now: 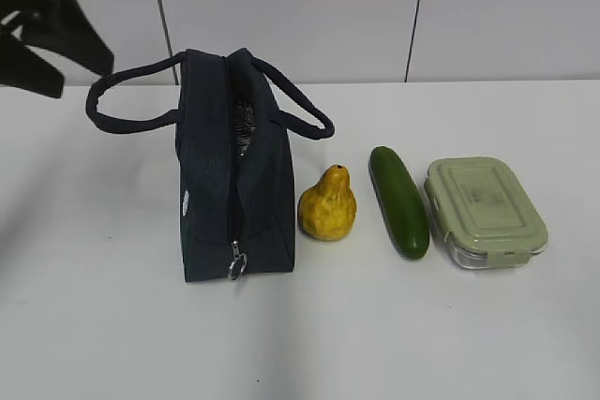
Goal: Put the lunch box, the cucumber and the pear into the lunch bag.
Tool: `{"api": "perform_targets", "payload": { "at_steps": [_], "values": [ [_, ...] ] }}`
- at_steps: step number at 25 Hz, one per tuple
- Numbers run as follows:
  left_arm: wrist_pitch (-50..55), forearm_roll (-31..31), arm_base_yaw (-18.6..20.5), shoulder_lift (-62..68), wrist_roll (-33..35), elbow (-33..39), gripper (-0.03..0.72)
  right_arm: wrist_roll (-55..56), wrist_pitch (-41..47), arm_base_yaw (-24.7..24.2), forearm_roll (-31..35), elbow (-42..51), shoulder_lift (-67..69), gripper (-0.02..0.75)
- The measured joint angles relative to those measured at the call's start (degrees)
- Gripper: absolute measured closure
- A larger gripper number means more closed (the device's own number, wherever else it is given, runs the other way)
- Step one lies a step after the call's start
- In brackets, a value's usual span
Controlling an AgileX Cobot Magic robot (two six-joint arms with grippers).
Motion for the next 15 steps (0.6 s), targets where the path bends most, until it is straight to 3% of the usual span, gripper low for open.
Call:
{"api": "perform_targets", "payload": {
  "at_steps": [7,15],
  "values": [
    [-2.7,-5.3,0.0,12.3,0.1,-7.9,0.286,0.0,0.0,0.0,0.0,0.0,0.0,0.155],
    [-5.6,-11.3,-0.1,21.4,4.4,-10.6,0.286,0.0,0.0,0.0,0.0,0.0,0.0,0.155]
  ]
}}
